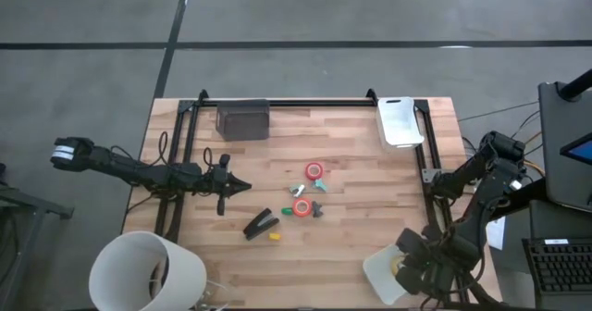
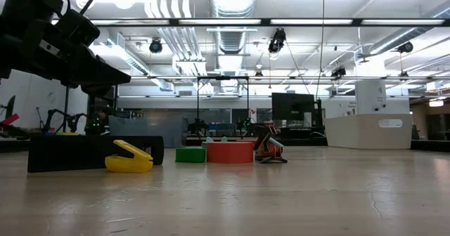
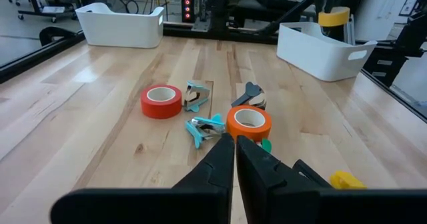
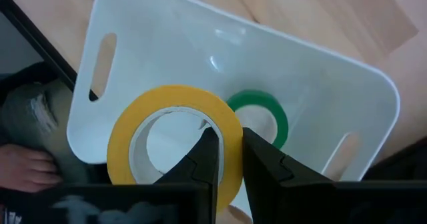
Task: Pick and place Stapler, Stapler remover, tape
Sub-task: Put the yellow tape into the bottom white bin
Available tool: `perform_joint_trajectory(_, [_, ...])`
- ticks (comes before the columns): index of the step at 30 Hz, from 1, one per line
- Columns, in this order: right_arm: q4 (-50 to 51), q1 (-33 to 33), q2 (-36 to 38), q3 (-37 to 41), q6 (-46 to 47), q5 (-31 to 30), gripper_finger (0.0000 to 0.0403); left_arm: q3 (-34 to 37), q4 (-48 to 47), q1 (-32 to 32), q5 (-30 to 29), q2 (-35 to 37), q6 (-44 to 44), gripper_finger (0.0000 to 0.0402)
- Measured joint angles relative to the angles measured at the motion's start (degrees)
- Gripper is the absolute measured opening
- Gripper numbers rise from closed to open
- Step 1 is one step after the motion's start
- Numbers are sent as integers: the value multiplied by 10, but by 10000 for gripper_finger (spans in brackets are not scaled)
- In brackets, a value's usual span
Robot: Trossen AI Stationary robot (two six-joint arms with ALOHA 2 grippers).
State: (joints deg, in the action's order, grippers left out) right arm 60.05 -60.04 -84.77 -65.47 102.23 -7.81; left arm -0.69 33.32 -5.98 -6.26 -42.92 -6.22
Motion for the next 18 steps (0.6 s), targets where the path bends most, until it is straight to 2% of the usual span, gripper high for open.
perform_joint_trajectory(8, [26, -25, 0, 6, 40, 19, 42, 0, 0, 0, 0, 0, 0, 20])
perform_joint_trajectory(18, [-4, -35, -9, 73, 86, 24, 48, 0, 0, 0, 0, 0, 0, 19])
